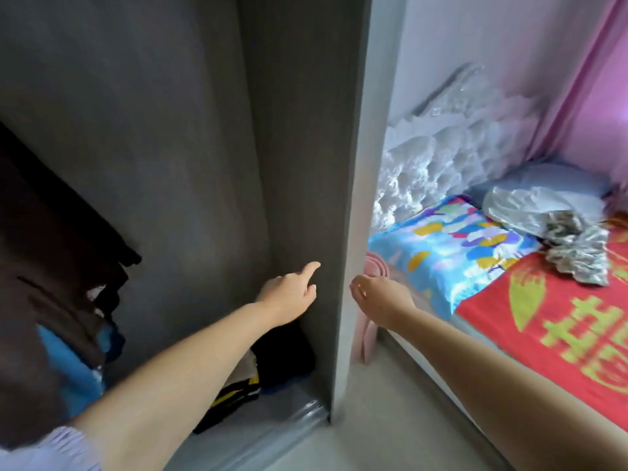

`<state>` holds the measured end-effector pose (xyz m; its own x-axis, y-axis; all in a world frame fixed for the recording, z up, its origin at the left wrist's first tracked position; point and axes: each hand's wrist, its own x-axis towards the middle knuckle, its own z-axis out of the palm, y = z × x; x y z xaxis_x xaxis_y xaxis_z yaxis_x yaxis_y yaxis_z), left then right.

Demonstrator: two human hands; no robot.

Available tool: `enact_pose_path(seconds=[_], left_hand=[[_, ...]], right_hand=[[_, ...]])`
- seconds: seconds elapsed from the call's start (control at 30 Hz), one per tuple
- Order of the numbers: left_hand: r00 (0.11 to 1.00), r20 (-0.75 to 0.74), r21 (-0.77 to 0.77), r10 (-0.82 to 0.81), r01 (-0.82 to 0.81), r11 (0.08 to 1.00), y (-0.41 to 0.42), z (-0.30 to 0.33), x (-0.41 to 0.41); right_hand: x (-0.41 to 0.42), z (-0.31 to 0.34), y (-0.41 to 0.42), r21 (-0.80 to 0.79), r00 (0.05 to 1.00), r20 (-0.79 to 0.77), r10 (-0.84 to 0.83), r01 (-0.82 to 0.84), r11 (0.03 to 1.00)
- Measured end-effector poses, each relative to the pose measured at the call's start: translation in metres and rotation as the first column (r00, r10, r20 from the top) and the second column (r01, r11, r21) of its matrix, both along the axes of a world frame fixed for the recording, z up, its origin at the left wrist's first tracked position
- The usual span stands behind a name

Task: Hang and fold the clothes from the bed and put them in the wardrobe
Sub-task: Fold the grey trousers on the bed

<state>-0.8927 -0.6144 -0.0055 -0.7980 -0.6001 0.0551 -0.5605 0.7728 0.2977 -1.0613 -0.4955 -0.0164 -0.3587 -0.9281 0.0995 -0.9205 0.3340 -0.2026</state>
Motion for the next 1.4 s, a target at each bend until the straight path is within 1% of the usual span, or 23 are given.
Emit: enact_pose_path(seconds=[0.1,0.2,0.3,0.37,0.43,0.53,0.67,0.83,0.97,1.07,1.27,1.33,1.4], left_hand=[[0.993,0.041,-0.007,-0.112,0.112,0.994,0.063,-0.009,-0.054],[0.969,0.029,0.023,-0.247,0.246,0.969,0.123,-0.013,-0.119],[0.923,0.029,0.056,-0.383,0.381,0.923,0.180,-0.011,-0.184],[0.892,0.028,0.038,-0.450,0.449,0.893,0.217,-0.010,-0.228],[0.870,0.016,0.023,-0.493,0.492,0.870,0.239,-0.011,-0.256],[0.803,0.030,0.047,-0.595,0.593,0.804,0.277,-0.017,-0.308],[0.730,0.055,0.077,-0.681,0.677,0.732,0.309,-0.022,-0.382],[0.659,0.056,0.119,-0.750,0.742,0.660,0.322,-0.017,-0.482],[0.595,0.091,0.100,-0.799,0.793,0.601,0.332,-0.015,-0.559],[0.557,0.133,0.128,-0.820,0.811,0.571,0.352,-0.026,-0.600],[0.419,0.199,0.157,-0.886,0.879,0.450,0.418,-0.053,-0.670],[0.398,0.208,0.173,-0.893,0.884,0.435,0.440,-0.061,-0.700],[0.400,0.209,0.203,-0.892,0.875,0.440,0.460,-0.071,-0.735]], right_hand=[[-0.043,-0.002,0.084,0.052,0.995,0.012,-0.095,0.095,0.994],[-0.091,-0.005,0.172,0.085,0.968,0.008,-0.249,0.247,0.965],[-0.136,-0.009,0.253,0.085,0.908,0.009,-0.419,0.417,0.905],[-0.161,-0.011,0.303,0.081,0.849,0.030,-0.528,0.524,0.848],[-0.176,-0.014,0.333,0.102,0.813,0.056,-0.579,0.572,0.814],[-0.202,-0.022,0.382,0.140,0.741,0.085,-0.667,0.653,0.744],[-0.256,-0.025,0.423,0.170,0.661,0.093,-0.745,0.726,0.666],[-0.327,-0.026,0.445,0.167,0.552,0.102,-0.827,0.810,0.562],[-0.377,-0.034,0.460,0.151,0.459,0.132,-0.878,0.866,0.476],[-0.399,-0.048,0.477,0.190,0.409,0.146,-0.901,0.882,0.432],[-0.459,-0.076,0.544,0.228,0.273,0.155,-0.949,0.925,0.304],[-0.489,-0.085,0.568,0.249,0.253,0.155,-0.955,0.925,0.286],[-0.525,-0.096,0.588,0.258,0.258,0.161,-0.953,0.921,0.293]])
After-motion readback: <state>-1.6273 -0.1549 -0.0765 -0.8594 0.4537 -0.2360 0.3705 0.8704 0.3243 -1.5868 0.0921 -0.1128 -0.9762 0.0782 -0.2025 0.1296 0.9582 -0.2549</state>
